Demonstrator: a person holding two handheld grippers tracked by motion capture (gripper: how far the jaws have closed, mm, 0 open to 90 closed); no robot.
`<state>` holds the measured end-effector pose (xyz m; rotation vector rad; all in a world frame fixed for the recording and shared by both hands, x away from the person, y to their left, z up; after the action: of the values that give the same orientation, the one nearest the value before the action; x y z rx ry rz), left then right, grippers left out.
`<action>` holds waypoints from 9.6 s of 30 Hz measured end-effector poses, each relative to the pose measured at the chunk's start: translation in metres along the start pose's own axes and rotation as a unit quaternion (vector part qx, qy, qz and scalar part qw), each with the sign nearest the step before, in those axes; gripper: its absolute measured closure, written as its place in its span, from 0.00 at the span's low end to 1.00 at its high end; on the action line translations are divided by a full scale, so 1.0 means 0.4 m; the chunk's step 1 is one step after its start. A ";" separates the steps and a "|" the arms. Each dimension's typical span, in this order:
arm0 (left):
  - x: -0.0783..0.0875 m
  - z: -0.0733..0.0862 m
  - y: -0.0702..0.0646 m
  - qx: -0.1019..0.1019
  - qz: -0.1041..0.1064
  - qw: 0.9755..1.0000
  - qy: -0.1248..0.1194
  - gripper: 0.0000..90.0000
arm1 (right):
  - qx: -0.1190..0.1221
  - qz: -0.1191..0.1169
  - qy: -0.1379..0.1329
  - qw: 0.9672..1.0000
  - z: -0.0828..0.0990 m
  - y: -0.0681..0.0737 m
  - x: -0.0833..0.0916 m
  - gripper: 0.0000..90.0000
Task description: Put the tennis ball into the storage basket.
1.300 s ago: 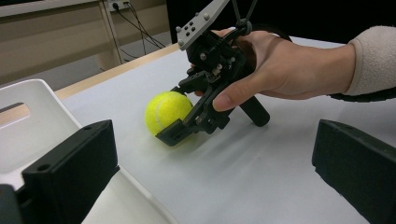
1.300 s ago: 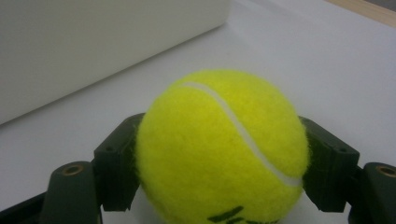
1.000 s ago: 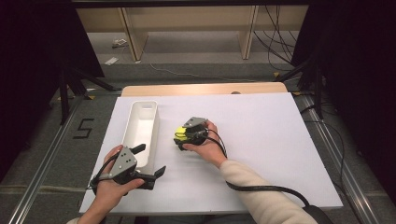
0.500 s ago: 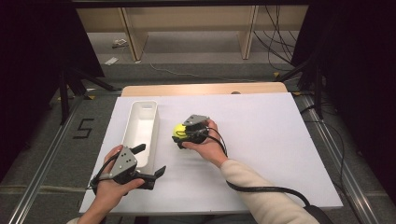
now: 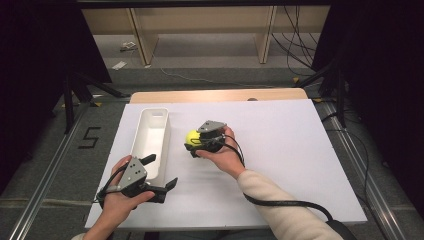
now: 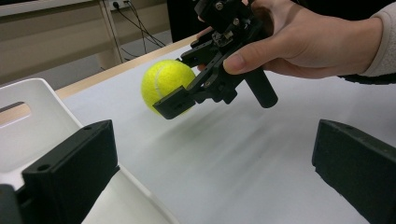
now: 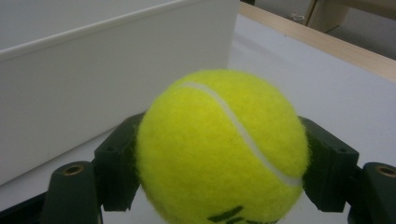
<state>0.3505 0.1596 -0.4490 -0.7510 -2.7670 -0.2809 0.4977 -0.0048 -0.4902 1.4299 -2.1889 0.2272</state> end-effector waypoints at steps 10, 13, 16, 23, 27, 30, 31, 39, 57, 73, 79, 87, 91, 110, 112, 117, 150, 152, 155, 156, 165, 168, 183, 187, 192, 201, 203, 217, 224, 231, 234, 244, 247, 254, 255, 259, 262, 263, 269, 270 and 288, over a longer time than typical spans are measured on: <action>0.000 0.000 0.000 0.001 0.000 1.000 0.000 0.00 | 0.000 -0.001 -0.008 1.000 -0.012 0.003 0.005 0.29; 0.000 0.001 0.000 0.000 0.000 1.000 0.001 0.00 | 0.001 0.000 -0.012 1.000 -0.017 0.004 0.008 0.29; 0.000 0.000 0.001 0.000 -0.001 1.000 0.000 0.00 | 0.000 0.000 -0.015 1.000 -0.021 0.005 0.010 0.29; 0.000 0.000 0.001 0.000 -0.001 1.000 0.001 0.00 | 0.000 0.000 -0.018 1.000 -0.029 0.007 0.015 0.29; 0.000 0.000 0.001 0.001 -0.001 1.000 0.000 0.00 | 0.001 0.000 -0.022 1.000 -0.033 0.007 0.017 0.29; 0.000 0.001 0.001 0.000 -0.001 1.000 0.001 0.00 | 0.001 0.000 -0.024 1.000 -0.037 0.007 0.019 0.29; 0.000 0.001 0.001 0.000 -0.001 1.000 0.001 0.00 | 0.001 0.000 -0.025 1.000 -0.038 0.007 0.020 0.29; 0.000 0.000 0.002 0.001 -0.001 1.000 0.000 0.00 | 0.001 -0.001 -0.030 1.000 -0.046 0.009 0.025 0.29; 0.000 -0.001 0.001 0.002 -0.001 1.000 -0.001 0.00 | 0.001 -0.004 -0.037 0.999 -0.058 0.015 0.030 0.29; 0.001 -0.001 0.001 0.002 -0.002 1.000 -0.002 0.00 | 0.001 -0.007 -0.046 0.999 -0.070 0.022 0.035 0.29; 0.001 -0.001 0.001 0.002 -0.002 1.000 -0.002 0.00 | 0.003 -0.009 -0.048 0.999 -0.076 0.026 0.037 0.29; 0.001 -0.001 0.001 0.002 -0.002 1.000 -0.002 0.00 | 0.002 -0.011 -0.051 0.999 -0.081 0.031 0.038 0.29; 0.001 -0.002 -0.001 0.000 -0.001 1.000 -0.002 0.00 | 0.002 -0.014 -0.051 0.999 -0.083 0.032 0.039 0.29; 0.002 -0.003 0.001 0.001 -0.003 1.000 -0.003 0.00 | 0.000 -0.015 -0.056 0.998 -0.088 0.034 0.042 0.29; 0.002 -0.003 0.001 0.002 -0.003 1.000 -0.003 0.00 | 0.001 -0.015 -0.056 0.998 -0.090 0.034 0.043 0.29; 0.002 -0.002 0.001 0.001 -0.003 1.000 -0.002 0.00 | 0.001 -0.015 -0.057 0.998 -0.092 0.036 0.044 0.29; 0.002 -0.001 0.003 0.004 -0.002 1.000 -0.001 0.00 | 0.002 -0.019 -0.064 0.998 -0.112 0.044 0.040 0.29; 0.002 -0.001 0.003 0.004 -0.002 1.000 -0.001 0.00 | 0.002 -0.019 -0.063 0.998 -0.111 0.045 0.038 0.29; 0.001 -0.001 0.003 0.004 -0.002 1.000 -0.001 0.00 | 0.001 -0.018 -0.062 0.998 -0.109 0.044 0.037 0.29; 0.002 -0.001 0.003 0.004 -0.002 1.000 -0.001 0.00 | 0.001 -0.018 -0.062 0.998 -0.109 0.044 0.038 0.29; 0.001 0.000 0.003 0.004 -0.002 1.000 0.000 0.00 | 0.001 -0.016 -0.061 0.998 -0.111 0.042 0.040 0.29; 0.001 0.000 0.003 0.005 -0.002 1.000 -0.001 0.00 | 0.001 -0.015 -0.060 0.998 -0.111 0.042 0.040 0.29; 0.001 0.000 0.004 0.005 -0.002 1.000 0.000 0.00 | 0.002 -0.016 -0.062 0.998 -0.120 0.045 0.039 0.29; 0.001 0.000 0.004 0.003 -0.001 1.000 -0.001 0.00 | 0.003 -0.017 -0.059 0.998 -0.118 0.045 0.036 0.29; 0.001 -0.001 0.004 0.003 -0.001 1.000 -0.001 0.00 | 0.004 -0.018 -0.060 0.998 -0.123 0.046 0.034 0.29; 0.002 0.000 0.003 0.004 0.000 1.000 0.000 0.00 | 0.008 -0.020 -0.062 0.998 -0.132 0.050 0.031 0.29; 0.002 -0.001 0.002 0.005 0.000 1.000 0.000 0.00 | 0.008 -0.020 -0.061 0.998 -0.133 0.050 0.031 0.29; 0.003 -0.002 0.001 0.005 0.000 1.000 0.000 0.00 | 0.009 -0.021 -0.062 0.998 -0.137 0.053 0.029 0.29; 0.004 -0.003 0.000 0.006 0.000 1.000 -0.002 0.00 | 0.012 -0.019 -0.064 0.998 -0.143 0.055 0.028 0.29; 0.004 -0.003 0.001 0.006 0.000 1.000 -0.002 0.00 | 0.010 -0.020 -0.063 0.998 -0.146 0.058 0.024 0.29; 0.005 -0.004 0.001 0.006 -0.001 1.000 -0.002 0.00 | 0.010 -0.020 -0.063 0.998 -0.146 0.060 0.023 0.30; 0.004 -0.003 0.002 0.006 0.000 1.000 -0.002 0.00 | 0.009 -0.022 -0.063 0.998 -0.149 0.061 0.021 0.29; 0.004 -0.003 0.002 0.004 0.000 1.000 -0.002 0.00 | 0.009 -0.022 -0.063 0.998 -0.150 0.063 0.019 0.29; 0.004 -0.003 0.001 0.006 0.000 1.000 -0.001 0.00 | 0.009 -0.023 -0.062 0.998 -0.149 0.065 0.015 0.30; 0.004 -0.003 0.001 0.006 0.000 1.000 -0.002 0.00 | 0.009 -0.023 -0.063 0.998 -0.150 0.065 0.015 0.29; 0.004 -0.003 0.001 0.006 0.001 1.000 -0.001 0.00 | 0.009 -0.025 -0.062 0.998 -0.151 0.067 0.014 0.29; 0.004 -0.003 0.001 0.006 0.001 1.000 -0.001 0.00 | 0.009 -0.024 -0.062 0.998 -0.152 0.067 0.012 0.29; 0.004 -0.003 0.001 0.006 0.001 1.000 -0.001 0.00 | 0.009 -0.024 -0.061 0.998 -0.152 0.068 0.012 0.30; 0.004 -0.003 0.001 0.006 0.001 1.000 -0.002 0.00 | 0.013 -0.026 -0.061 0.998 -0.156 0.070 0.009 0.29; 0.004 -0.003 0.001 0.006 0.001 1.000 -0.002 0.00 | 0.012 -0.027 -0.062 0.998 -0.156 0.071 0.008 0.29; 0.004 -0.003 0.002 0.004 0.001 1.000 -0.002 0.00 | 0.013 -0.031 -0.062 0.998 -0.165 0.080 0.000 0.29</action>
<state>0.3497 0.1608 -0.4472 -0.7534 -2.7694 -0.2670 0.4907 0.0357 -0.4293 1.5619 -2.2423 0.1480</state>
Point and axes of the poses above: each handheld gripper's, and its own axes: x roughly backward along the jaws, z roughly out of its underside, y roughly to its left, the point moved 5 cm from there along -x, roughly forward along the jaws, and after that the axes turned 14 degrees about -z, right-handed, at the moved point
